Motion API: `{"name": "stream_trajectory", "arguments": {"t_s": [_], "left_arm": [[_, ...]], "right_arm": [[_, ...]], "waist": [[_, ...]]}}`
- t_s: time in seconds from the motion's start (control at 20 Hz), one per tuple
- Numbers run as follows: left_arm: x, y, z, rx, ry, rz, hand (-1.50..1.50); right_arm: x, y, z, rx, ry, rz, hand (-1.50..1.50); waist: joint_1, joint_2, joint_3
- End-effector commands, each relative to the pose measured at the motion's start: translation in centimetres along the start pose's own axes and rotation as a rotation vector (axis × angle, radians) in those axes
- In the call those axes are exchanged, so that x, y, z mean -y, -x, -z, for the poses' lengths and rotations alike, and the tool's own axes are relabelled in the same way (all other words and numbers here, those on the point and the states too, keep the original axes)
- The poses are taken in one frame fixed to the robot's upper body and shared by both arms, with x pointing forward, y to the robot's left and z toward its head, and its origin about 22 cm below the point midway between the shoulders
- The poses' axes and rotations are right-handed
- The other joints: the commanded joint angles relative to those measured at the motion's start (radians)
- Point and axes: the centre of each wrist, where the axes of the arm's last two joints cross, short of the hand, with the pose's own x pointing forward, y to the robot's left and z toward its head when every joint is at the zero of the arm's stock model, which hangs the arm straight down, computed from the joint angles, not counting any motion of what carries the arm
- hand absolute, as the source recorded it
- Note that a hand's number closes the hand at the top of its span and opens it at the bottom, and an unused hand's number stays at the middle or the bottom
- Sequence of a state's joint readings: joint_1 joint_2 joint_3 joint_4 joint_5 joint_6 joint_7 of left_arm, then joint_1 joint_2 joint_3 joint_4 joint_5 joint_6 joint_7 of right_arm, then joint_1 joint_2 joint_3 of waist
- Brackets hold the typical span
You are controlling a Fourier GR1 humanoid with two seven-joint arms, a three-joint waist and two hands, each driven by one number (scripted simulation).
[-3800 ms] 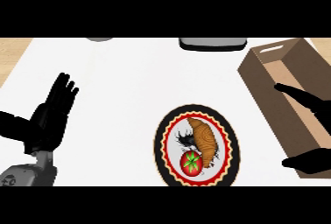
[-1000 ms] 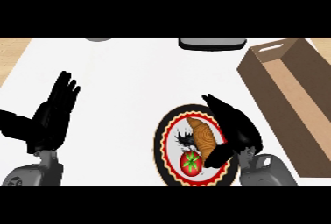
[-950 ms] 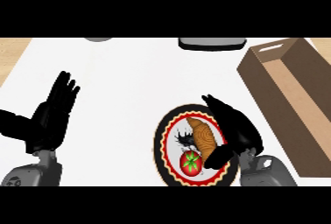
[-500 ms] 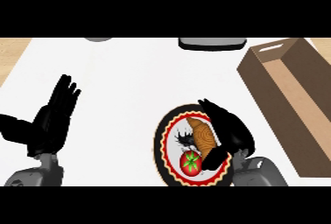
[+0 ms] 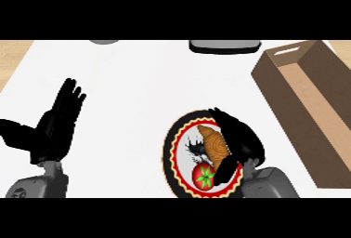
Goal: Pick the croissant from the plate and place it in the cardboard box
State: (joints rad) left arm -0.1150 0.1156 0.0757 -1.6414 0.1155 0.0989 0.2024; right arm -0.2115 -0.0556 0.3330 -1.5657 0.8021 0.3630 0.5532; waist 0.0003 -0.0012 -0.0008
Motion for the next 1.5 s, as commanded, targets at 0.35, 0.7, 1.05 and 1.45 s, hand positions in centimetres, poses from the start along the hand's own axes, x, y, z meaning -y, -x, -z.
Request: {"name": "stream_trajectory", "arguments": {"t_s": [0.35,0.7,1.05,1.45], "left_arm": [[-0.4,-1.2,-0.3,-0.006,0.016,-0.012,0.0],[-1.3,-0.5,1.3,-0.011,-0.014,-0.018,0.0],[-1.2,-0.1,-0.7,-0.006,-0.007,-0.005,0.0],[1.9,-0.2,0.1,0.006,0.004,-0.002,0.0]], "right_arm": [[0.8,0.8,1.3,0.032,0.007,-0.025,1.5],[-1.5,1.1,1.1,0.103,0.081,-0.167,1.5],[-3.9,-4.9,-0.1,0.175,0.182,-0.229,1.5],[-5.2,-12.4,-3.8,0.3,0.311,-0.331,1.5]], "waist": [[0.001,0.001,0.001],[-0.001,0.002,0.001],[0.008,0.001,0.001],[0.007,0.001,0.001]]}}
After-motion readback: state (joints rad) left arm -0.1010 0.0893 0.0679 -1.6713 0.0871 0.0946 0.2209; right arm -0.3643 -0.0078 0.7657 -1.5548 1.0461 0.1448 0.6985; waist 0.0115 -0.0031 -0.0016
